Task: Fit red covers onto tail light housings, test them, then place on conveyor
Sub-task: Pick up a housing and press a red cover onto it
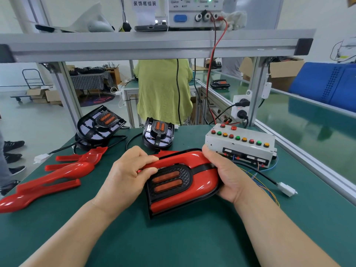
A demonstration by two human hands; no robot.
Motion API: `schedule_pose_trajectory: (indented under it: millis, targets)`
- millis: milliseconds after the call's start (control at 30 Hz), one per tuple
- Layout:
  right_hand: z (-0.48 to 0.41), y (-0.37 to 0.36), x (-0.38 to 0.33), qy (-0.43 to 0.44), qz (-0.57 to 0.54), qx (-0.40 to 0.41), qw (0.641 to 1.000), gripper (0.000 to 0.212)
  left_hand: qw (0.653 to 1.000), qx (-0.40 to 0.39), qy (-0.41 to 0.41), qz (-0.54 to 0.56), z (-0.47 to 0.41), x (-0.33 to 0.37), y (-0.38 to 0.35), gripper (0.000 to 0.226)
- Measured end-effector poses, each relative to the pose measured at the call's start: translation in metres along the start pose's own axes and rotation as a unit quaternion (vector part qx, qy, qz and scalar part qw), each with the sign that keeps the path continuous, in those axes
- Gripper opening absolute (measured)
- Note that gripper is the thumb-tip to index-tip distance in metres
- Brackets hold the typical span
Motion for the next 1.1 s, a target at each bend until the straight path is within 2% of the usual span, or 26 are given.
schedule_pose_trajectory:
  millis: [267,433,633,767,933,1100]
  targets:
    - [0.002,-0.002,-0.003,0.010,0.004,0.001,1.000,0.047,1.000,0.010,0.000,-0.006,-0.002,0.002,-0.003,0.024]
    - [-0.001,0.001,0.000,-0.013,-0.008,0.012,1.000,0.035,1.000,0.021,0.003,-0.008,-0.003,0.002,0.002,0.025]
    - [-0.004,0.003,0.002,-0.035,-0.024,0.048,0.998,0.045,1.000,0.020,-0.001,-0.016,-0.002,0.002,0.004,0.026]
    - [-0.005,0.003,0.003,-0.036,-0.022,0.067,0.997,0.042,1.000,0.012,-0.004,-0.002,-0.002,0.003,0.002,0.025]
    - [-0.006,0.005,0.004,-0.034,-0.019,0.054,0.998,0.043,1.000,0.005,-0.009,-0.013,0.000,0.005,0.000,0.024]
    - [0.000,0.000,0.002,0.003,0.006,0.025,1.000,0.046,1.000,-0.003,-0.002,-0.016,0.000,0.002,-0.004,0.024]
Point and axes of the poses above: each hand's wrist, its own z-axis away from the middle knuckle, its own y-axis out of the back of the hand, x = y × z, the point moved 1 cm from there along -z, towards the middle knuckle, and after that the axes turned 12 degrees about z, right-handed, at the moved point
